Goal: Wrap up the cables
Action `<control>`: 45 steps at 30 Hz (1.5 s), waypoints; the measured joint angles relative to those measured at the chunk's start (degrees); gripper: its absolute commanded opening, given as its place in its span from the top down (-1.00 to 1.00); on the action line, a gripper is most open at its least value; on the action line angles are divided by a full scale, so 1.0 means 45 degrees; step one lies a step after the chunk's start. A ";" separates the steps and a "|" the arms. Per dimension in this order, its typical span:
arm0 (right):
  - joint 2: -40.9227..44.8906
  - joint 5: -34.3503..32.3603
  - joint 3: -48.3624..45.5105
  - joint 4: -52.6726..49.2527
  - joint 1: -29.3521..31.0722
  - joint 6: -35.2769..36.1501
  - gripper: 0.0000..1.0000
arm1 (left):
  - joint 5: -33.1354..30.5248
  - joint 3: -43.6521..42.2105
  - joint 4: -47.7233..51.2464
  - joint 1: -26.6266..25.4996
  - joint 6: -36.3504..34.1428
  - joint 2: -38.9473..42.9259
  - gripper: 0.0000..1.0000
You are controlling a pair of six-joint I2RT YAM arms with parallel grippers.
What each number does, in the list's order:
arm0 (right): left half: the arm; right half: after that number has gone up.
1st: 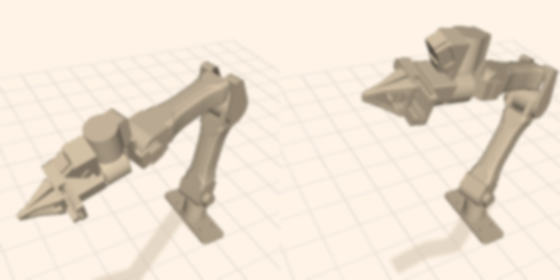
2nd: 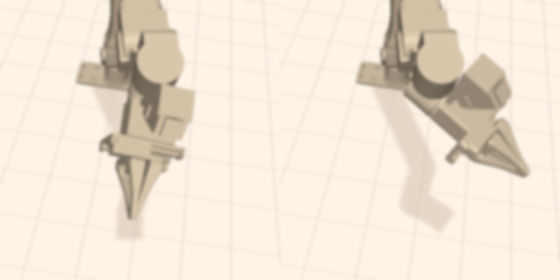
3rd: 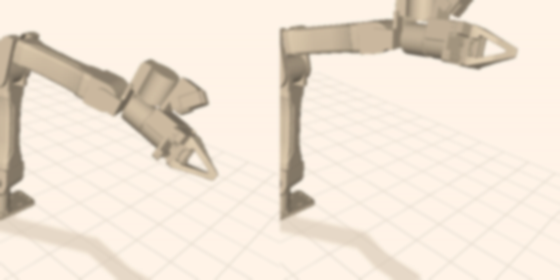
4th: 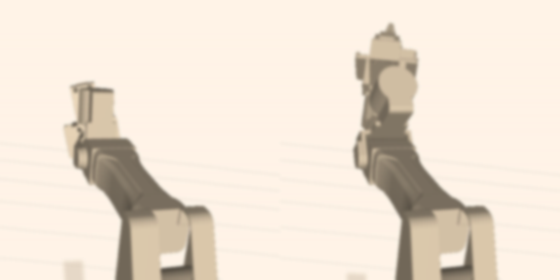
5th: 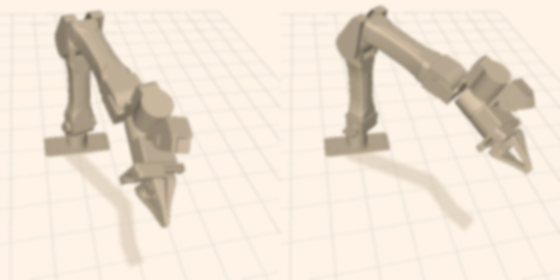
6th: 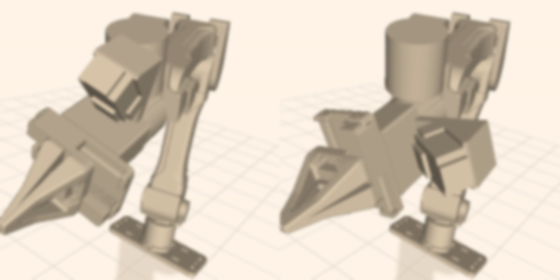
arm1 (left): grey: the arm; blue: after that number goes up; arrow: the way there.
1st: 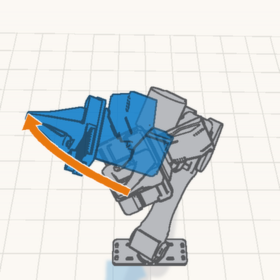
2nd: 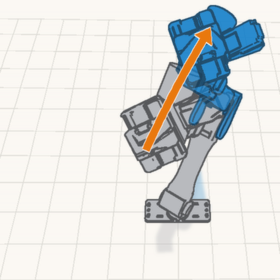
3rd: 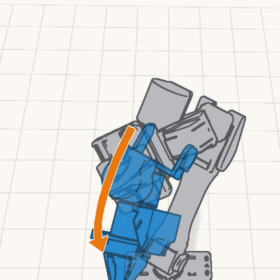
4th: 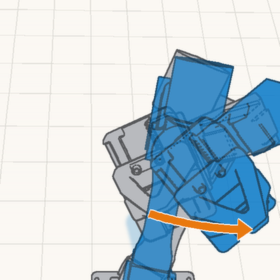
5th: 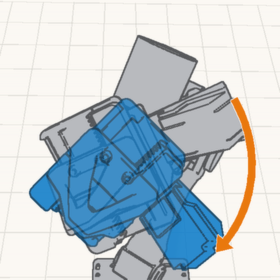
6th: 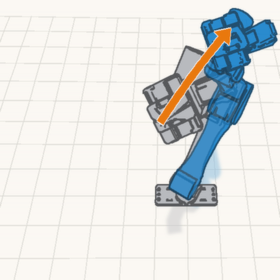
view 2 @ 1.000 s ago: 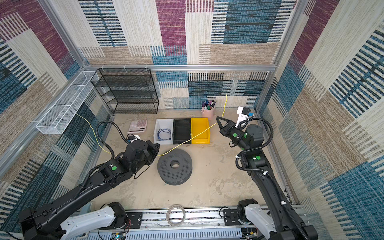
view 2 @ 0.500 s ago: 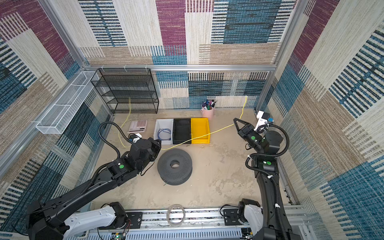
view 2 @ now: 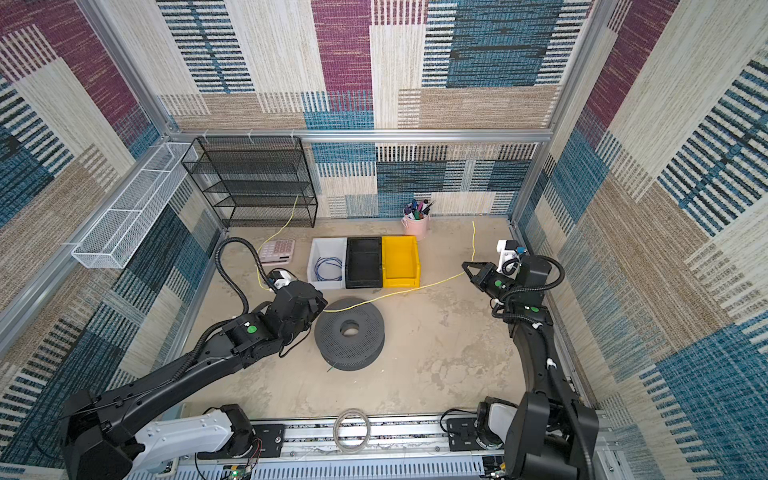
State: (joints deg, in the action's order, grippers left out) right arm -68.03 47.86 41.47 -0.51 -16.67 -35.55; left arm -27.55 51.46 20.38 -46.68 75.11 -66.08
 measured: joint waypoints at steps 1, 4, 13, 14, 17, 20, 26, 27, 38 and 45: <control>-0.0432 0.0049 -0.0087 0.0126 -0.0005 0.0005 1.00 | 0.0029 -0.0063 0.0053 -0.0107 0.0000 -0.0146 1.00; -0.1710 0.0029 -0.0136 0.0544 -0.0034 0.0219 1.00 | 0.0068 -0.0112 0.0131 -0.0593 0.0034 -0.0845 1.00; -0.4333 -0.1253 0.1452 0.0729 -0.0097 0.1695 1.00 | 0.0335 -0.0078 0.0097 -0.1467 0.0967 -0.2812 0.33; -0.4692 -0.1443 0.1719 0.0714 -0.0102 0.1923 1.00 | 0.0495 0.0029 0.0146 -0.1472 0.0967 -0.2997 0.27; -0.5576 -0.1807 0.2322 0.0544 -0.0136 0.2443 1.00 | 0.0957 0.0379 0.0316 -0.1491 0.0918 -0.3351 -0.01; -0.6047 -0.2118 0.2710 0.0423 -0.0151 0.2948 0.95 | 0.1545 0.0452 0.0719 -0.1496 0.0850 -0.3366 -0.15; -0.7135 -0.2137 0.3342 -0.0044 -0.0141 0.3696 0.51 | 0.1996 0.0937 0.2531 -0.1491 -0.0063 -0.2361 -0.45; -0.7237 -0.2132 0.3371 -0.0117 -0.0146 0.3789 0.44 | 0.2001 0.1064 0.2856 -0.1467 -0.0243 -0.2152 -0.47; -0.6081 -0.2963 0.3740 -0.0719 0.0384 0.4415 -0.06 | 0.3861 0.2293 0.5625 -0.0879 -0.2555 -0.2113 -0.46; -0.3774 -0.3895 0.4308 -0.1608 0.1831 0.4930 -0.24 | 0.4556 0.2798 0.6475 0.0996 -0.3701 -0.1394 -0.36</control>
State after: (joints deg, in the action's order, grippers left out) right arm -85.01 30.33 60.86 -7.75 -8.43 -13.37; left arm -7.05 64.05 49.52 -42.19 58.46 -72.36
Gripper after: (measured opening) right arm 0.587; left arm 0.679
